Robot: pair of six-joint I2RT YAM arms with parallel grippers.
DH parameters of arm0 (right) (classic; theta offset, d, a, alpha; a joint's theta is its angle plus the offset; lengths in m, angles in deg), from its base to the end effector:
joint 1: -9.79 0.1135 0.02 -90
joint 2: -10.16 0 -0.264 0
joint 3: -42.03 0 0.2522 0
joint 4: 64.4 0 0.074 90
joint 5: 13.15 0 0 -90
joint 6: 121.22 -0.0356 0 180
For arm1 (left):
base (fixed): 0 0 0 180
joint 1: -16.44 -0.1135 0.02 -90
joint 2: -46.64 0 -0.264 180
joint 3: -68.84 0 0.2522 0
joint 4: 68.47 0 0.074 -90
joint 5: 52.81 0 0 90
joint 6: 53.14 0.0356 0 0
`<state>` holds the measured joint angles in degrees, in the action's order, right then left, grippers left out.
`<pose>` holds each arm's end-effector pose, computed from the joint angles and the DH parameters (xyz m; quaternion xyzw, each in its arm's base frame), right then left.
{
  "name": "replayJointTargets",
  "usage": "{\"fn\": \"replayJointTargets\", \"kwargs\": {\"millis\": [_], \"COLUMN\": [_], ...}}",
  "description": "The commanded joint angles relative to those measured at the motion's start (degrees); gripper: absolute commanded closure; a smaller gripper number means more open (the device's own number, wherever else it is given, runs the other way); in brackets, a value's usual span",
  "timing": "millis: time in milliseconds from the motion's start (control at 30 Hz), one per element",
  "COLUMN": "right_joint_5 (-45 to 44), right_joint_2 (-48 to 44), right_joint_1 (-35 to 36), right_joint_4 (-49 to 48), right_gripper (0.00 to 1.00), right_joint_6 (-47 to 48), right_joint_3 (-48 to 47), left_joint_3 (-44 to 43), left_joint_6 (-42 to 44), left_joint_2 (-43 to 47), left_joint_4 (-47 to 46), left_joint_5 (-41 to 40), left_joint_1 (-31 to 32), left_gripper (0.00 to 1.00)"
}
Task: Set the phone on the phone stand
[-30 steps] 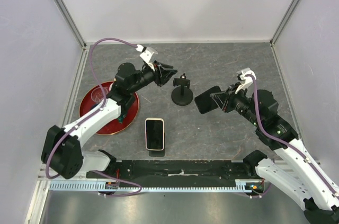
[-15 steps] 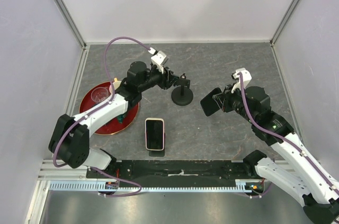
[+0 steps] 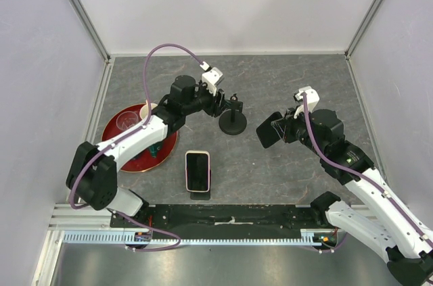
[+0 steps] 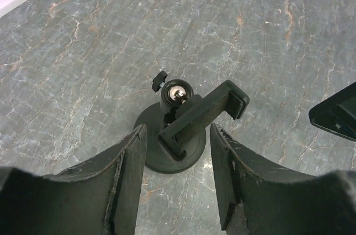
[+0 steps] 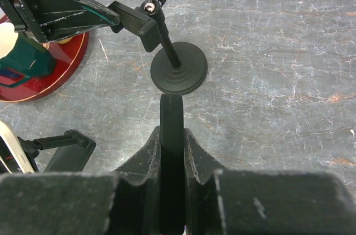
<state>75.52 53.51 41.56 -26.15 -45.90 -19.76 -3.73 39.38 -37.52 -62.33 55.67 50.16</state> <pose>0.1453 0.0890 0.3374 -0.1150 0.8101 0.2180 0.5321 0.2789 -0.1997 0.2926 0.3379 0.7282 -0.2814 0.5257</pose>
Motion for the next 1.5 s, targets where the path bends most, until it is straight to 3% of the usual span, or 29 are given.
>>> {"fn": "replayJointTargets", "kwargs": {"millis": [0,600,800,967,1133,1200,1467], "right_joint_5": [0.44,1.15,3.34,5.27,7.64,9.05,15.63], "right_joint_2": [-0.37,1.91,2.88,5.33,9.54,11.39,17.90], "right_joint_1": [0.05,0.05,0.05,0.05,0.22,0.31,6.10], "right_joint_4": [-5.42,-7.44,-7.62,-7.35,-6.48,-5.86,-4.28], "right_gripper": [1.00,1.00,1.00,1.00,1.00,1.00,1.00], "right_joint_6": [0.70,0.88,1.40,2.63,6.14,7.73,16.15], "right_joint_3": [-3.39,-2.95,-3.38,-4.79,-8.29,-9.79,-16.82], "left_joint_3": [-3.86,-6.94,-6.76,-6.41,-4.13,-3.42,0.18], "left_joint_6": [3.01,4.68,4.68,4.51,5.91,7.22,11.88], "left_joint_2": [-1.36,-3.29,-3.55,-3.56,-2.68,-1.97,4.08], "left_joint_4": [2.96,9.20,8.41,7.88,4.54,3.84,6.47], "left_joint_5": [-3.09,2.26,0.33,0.24,-1.43,-0.55,15.34], "left_joint_1": [0.30,0.30,0.30,0.30,0.30,0.21,-1.63], "left_gripper": [0.45,0.52,0.64,0.67,0.90,0.98,0.98]}}
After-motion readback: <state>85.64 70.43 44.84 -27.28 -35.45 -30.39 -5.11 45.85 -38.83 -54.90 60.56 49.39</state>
